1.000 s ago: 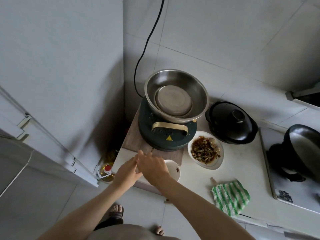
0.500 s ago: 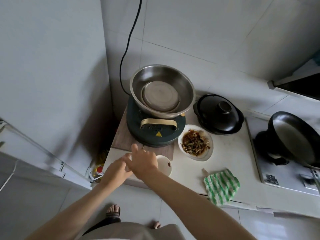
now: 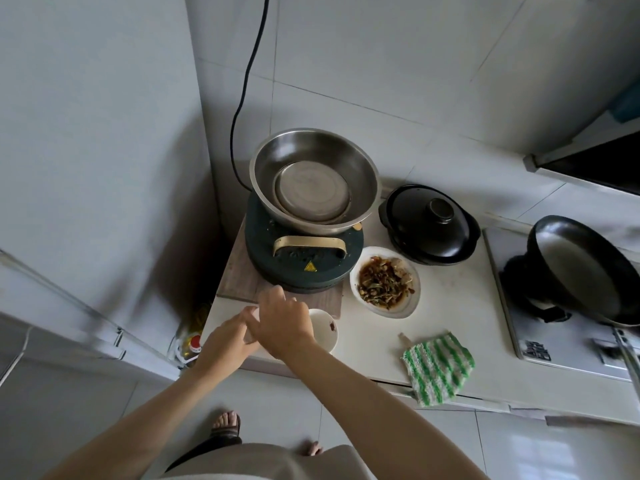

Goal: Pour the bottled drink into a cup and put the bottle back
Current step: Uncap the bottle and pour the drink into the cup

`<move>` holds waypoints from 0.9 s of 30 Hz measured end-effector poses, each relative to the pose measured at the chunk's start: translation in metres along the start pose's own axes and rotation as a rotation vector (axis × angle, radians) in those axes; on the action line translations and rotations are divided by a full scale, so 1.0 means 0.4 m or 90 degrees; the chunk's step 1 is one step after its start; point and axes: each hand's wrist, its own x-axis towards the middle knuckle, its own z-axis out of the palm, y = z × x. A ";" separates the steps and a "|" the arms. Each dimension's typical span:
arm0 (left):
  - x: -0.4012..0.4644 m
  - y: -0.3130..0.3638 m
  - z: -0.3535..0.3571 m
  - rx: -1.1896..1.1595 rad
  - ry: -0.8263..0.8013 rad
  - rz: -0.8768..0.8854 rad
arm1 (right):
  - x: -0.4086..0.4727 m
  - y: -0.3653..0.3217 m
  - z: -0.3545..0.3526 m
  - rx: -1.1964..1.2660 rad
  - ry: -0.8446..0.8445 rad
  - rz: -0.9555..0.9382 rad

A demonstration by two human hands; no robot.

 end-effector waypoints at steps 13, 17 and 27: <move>0.007 -0.001 0.017 0.072 0.072 -0.004 | 0.019 -0.013 -0.022 0.143 0.037 0.017; -0.003 0.007 0.002 0.013 0.021 0.008 | 0.038 0.015 -0.049 0.151 -0.018 -0.042; 0.010 -0.020 0.013 -0.009 0.020 0.043 | -0.082 0.265 0.005 0.567 0.242 0.190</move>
